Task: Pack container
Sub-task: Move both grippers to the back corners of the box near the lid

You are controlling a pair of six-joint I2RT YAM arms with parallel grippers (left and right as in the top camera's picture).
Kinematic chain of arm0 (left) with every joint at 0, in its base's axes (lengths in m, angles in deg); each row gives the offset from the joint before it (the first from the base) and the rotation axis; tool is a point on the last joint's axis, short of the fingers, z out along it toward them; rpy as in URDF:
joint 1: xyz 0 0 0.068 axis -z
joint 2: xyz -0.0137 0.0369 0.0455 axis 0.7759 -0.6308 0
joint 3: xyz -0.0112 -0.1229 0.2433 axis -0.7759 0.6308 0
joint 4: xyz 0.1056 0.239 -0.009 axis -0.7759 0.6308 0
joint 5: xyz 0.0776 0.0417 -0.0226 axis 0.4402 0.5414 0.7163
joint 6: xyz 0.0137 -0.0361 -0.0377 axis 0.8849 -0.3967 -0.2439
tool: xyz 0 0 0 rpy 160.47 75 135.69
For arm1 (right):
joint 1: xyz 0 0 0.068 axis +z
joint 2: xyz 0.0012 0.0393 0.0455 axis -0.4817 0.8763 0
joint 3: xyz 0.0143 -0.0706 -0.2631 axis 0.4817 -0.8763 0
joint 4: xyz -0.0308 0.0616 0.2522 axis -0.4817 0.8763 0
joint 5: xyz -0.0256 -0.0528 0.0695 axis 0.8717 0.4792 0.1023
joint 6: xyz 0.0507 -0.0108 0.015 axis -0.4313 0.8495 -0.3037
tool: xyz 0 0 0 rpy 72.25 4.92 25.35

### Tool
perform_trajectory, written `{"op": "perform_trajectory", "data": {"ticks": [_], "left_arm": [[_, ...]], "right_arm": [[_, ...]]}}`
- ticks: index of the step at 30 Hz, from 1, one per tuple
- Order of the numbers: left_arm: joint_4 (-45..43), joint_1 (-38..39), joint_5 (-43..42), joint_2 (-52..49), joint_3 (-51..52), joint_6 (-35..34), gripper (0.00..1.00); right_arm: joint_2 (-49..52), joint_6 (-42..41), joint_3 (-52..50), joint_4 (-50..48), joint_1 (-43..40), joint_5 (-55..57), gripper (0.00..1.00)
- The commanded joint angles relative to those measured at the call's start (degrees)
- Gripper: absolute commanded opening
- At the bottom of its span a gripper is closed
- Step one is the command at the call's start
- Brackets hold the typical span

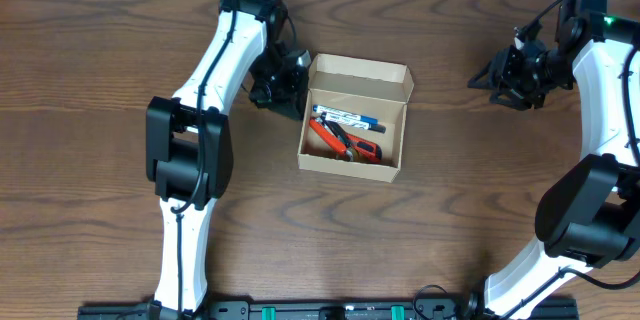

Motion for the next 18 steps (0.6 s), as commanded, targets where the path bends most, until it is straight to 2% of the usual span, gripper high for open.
{"op": "perform_trajectory", "data": {"ticks": [1, 8, 18], "left_arm": [[1.4, 0.2, 0.0, -0.3, -0.2, 0.1, 0.06], [1.7, 0.3, -0.2, -0.3, -0.2, 0.1, 0.06], [0.1, 0.6, -5.7, -0.3, -0.2, 0.0, 0.06]], "right_arm": [[-0.4, 0.1, -0.2, 0.0, -0.2, -1.1, 0.49], [-0.4, 0.1, -0.2, 0.0, -0.2, -1.1, 0.49], [-0.4, 0.1, -0.2, 0.4, -0.2, -1.4, 0.52]]}}
